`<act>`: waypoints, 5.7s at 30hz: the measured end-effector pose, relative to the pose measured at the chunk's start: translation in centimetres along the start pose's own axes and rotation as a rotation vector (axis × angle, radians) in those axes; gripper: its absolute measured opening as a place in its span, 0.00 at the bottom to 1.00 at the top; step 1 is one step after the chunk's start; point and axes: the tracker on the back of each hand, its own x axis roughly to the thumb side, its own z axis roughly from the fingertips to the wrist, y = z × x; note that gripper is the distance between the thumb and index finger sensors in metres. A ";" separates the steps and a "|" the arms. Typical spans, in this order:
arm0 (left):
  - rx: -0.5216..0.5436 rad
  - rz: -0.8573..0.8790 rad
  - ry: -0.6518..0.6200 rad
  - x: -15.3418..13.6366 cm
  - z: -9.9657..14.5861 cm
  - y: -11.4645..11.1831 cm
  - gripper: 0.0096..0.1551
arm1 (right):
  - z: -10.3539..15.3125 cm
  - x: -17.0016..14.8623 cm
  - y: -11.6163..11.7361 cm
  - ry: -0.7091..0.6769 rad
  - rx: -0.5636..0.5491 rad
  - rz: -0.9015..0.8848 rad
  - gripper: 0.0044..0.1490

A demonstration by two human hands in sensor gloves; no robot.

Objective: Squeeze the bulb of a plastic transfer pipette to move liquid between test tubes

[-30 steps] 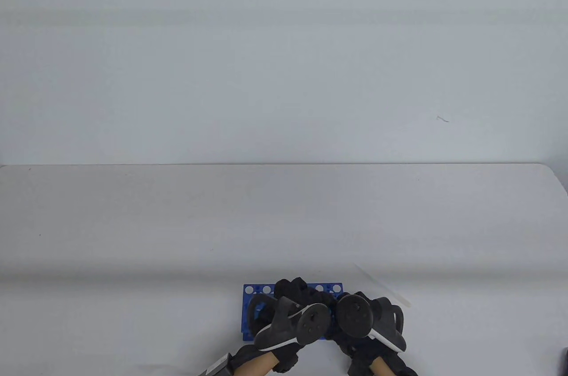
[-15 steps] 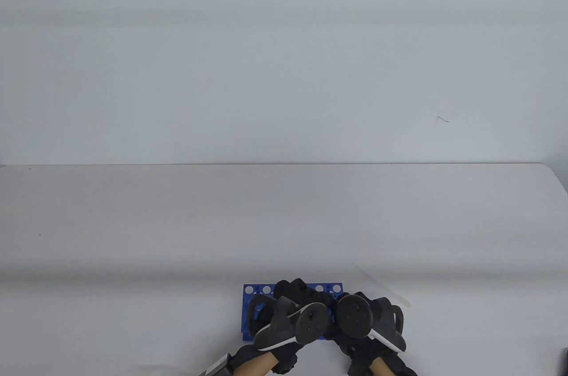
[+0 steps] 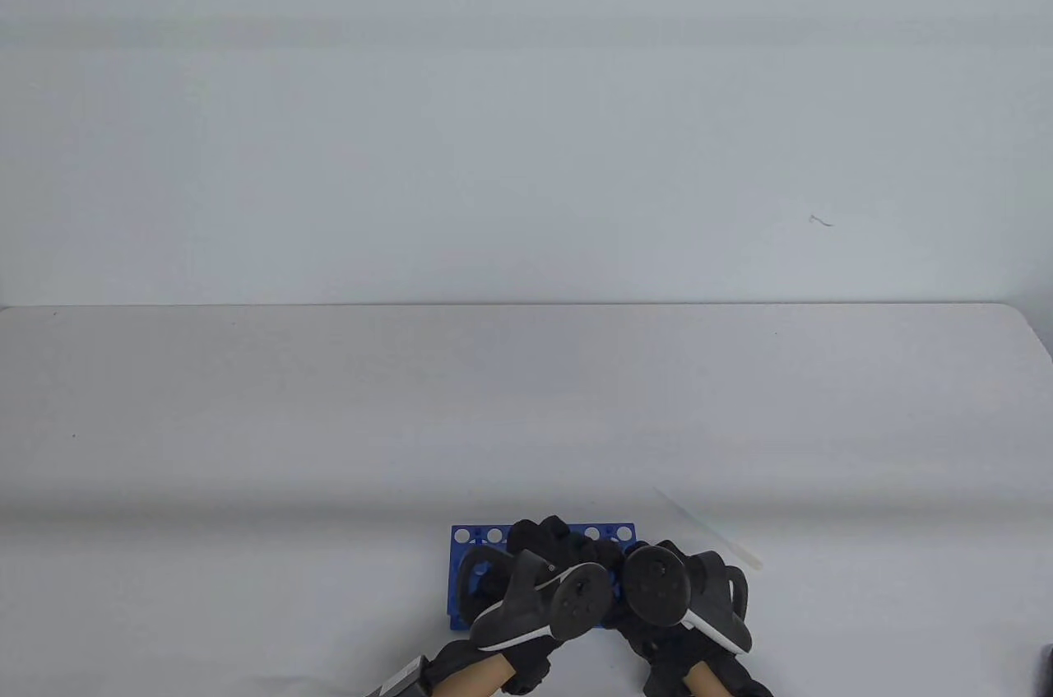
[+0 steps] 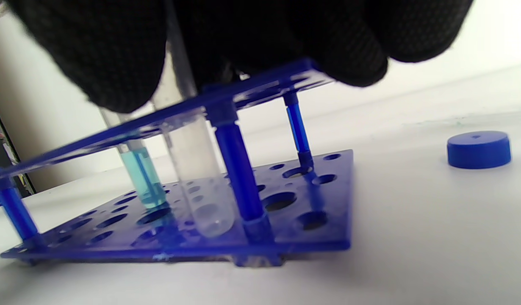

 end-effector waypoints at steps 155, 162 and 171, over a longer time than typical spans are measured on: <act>0.328 1.221 0.394 -19.9 8.8 -0.3 0.57 | -0.5 -13.5 -0.5 0.562 0.091 0.304 0.21; 0.329 1.229 0.388 -19.8 8.8 -0.2 0.57 | 0.2 -13.6 -3.3 0.511 -0.060 0.222 0.21; 0.327 1.224 0.391 -19.8 8.8 -0.2 0.57 | 2.0 -7.0 -14.2 0.222 -0.396 -0.038 0.25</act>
